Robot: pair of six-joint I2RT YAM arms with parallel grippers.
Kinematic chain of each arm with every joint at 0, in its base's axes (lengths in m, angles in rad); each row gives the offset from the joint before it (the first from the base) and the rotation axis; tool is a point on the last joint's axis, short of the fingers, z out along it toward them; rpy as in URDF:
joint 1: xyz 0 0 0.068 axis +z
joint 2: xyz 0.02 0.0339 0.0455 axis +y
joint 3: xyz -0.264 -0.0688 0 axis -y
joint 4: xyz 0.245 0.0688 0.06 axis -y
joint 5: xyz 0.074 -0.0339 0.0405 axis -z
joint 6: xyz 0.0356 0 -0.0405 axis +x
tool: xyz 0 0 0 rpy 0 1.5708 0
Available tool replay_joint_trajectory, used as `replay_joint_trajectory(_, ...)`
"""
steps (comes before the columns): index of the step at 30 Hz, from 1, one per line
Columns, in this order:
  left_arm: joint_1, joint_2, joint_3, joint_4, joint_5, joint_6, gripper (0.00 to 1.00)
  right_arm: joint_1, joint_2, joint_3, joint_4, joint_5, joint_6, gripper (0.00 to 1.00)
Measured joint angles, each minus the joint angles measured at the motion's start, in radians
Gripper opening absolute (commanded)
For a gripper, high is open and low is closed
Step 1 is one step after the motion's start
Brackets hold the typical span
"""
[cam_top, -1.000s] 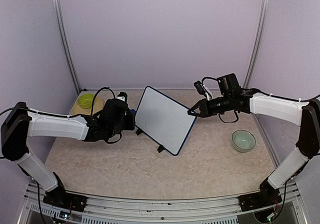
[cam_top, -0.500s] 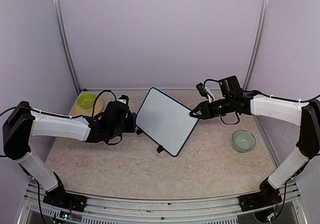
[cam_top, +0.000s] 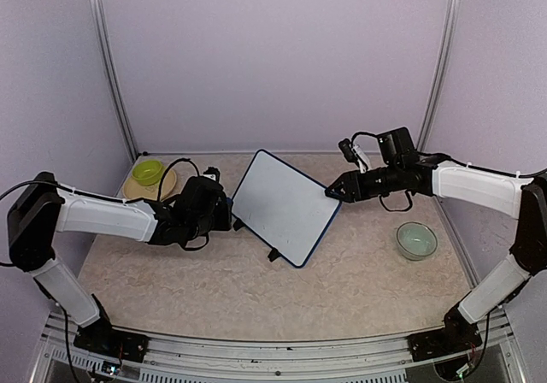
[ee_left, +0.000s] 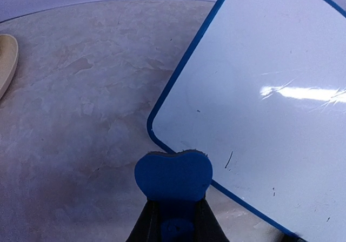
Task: Erase the whiteboard
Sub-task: Place the whiteboard on the whiteboard stand, then place the whiteboard eraser at the center of the board.
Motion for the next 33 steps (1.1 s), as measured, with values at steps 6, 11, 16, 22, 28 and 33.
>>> replay_joint_trajectory(6, 0.018, 0.069, 0.004, -0.078, -0.003, -0.045, 0.18, -0.017, -0.027, 0.000, -0.010, 0.011, -0.005, 0.51)
replay_joint_trajectory(11, 0.034, 0.099, 0.002, -0.125, -0.006, -0.077, 0.21, -0.023, -0.037, -0.005, -0.012, 0.020, -0.011, 0.56)
replay_joint_trajectory(16, 0.046, 0.099, -0.003, -0.140, -0.015, -0.101, 0.25, -0.024, -0.044, -0.022, -0.016, 0.025, -0.011, 0.60)
replay_joint_trajectory(22, 0.056, 0.100, -0.007, -0.151, -0.021, -0.110, 0.34, -0.024, -0.054, -0.034, -0.021, 0.027, -0.011, 0.62)
replay_joint_trajectory(28, 0.059, 0.126, -0.008, -0.152, -0.020, -0.123, 0.46, -0.024, -0.081, -0.034, -0.022, 0.025, -0.010, 0.64)
replay_joint_trajectory(33, 0.063, 0.140, -0.016, -0.153, -0.019, -0.124, 0.58, -0.024, -0.129, -0.041, -0.024, 0.020, -0.003, 0.67)
